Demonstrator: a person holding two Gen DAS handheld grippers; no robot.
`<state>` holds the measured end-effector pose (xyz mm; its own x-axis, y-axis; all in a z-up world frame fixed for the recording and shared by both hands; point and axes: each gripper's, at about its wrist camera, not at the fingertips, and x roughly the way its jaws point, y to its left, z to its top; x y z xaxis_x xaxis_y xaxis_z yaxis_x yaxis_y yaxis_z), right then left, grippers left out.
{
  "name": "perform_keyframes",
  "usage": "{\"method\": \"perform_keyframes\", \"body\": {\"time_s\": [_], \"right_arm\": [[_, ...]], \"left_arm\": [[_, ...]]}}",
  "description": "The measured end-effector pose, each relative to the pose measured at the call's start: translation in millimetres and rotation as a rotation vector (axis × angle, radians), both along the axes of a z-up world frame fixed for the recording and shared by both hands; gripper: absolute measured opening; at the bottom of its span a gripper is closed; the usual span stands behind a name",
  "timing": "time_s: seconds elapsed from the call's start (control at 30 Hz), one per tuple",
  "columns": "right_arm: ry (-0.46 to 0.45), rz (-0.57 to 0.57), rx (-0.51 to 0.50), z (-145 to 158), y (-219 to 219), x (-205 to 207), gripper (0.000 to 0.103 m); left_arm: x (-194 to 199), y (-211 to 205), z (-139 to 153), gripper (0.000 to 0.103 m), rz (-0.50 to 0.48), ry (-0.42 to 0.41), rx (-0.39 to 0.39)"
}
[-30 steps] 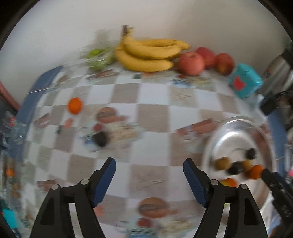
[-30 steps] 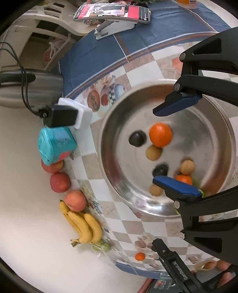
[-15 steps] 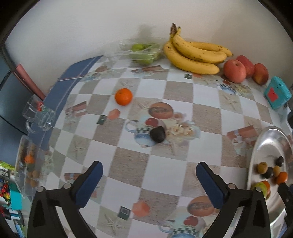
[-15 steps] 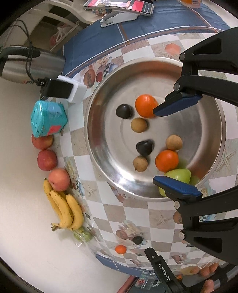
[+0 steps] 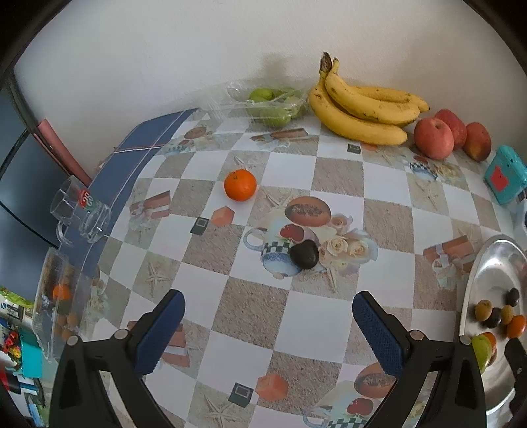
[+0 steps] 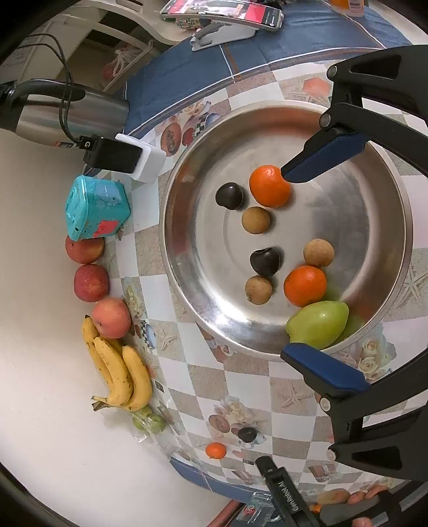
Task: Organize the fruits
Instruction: 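Move both grippers toward the orange and dark avocado on the cloth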
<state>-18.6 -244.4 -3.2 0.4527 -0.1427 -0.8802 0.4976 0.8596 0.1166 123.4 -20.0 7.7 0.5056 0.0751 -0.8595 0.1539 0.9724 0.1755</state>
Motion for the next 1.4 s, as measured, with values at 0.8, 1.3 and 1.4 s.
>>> {"method": "perform_keyframes", "body": {"time_s": [0.8, 1.3, 1.4], "right_arm": [[-0.059, 0.161, 0.025, 10, 82, 46, 0.098], [-0.068, 0.315, 0.02, 13, 131, 97, 0.098], [-0.065, 0.341, 0.023, 11, 139, 109, 0.098]], "left_arm": [[9, 69, -11, 0.103, 0.023, 0.025, -0.089], [72, 116, 3, 0.103, -0.02, 0.084, -0.227], [88, 116, 8, 0.1, -0.052, 0.072, -0.229]]}}
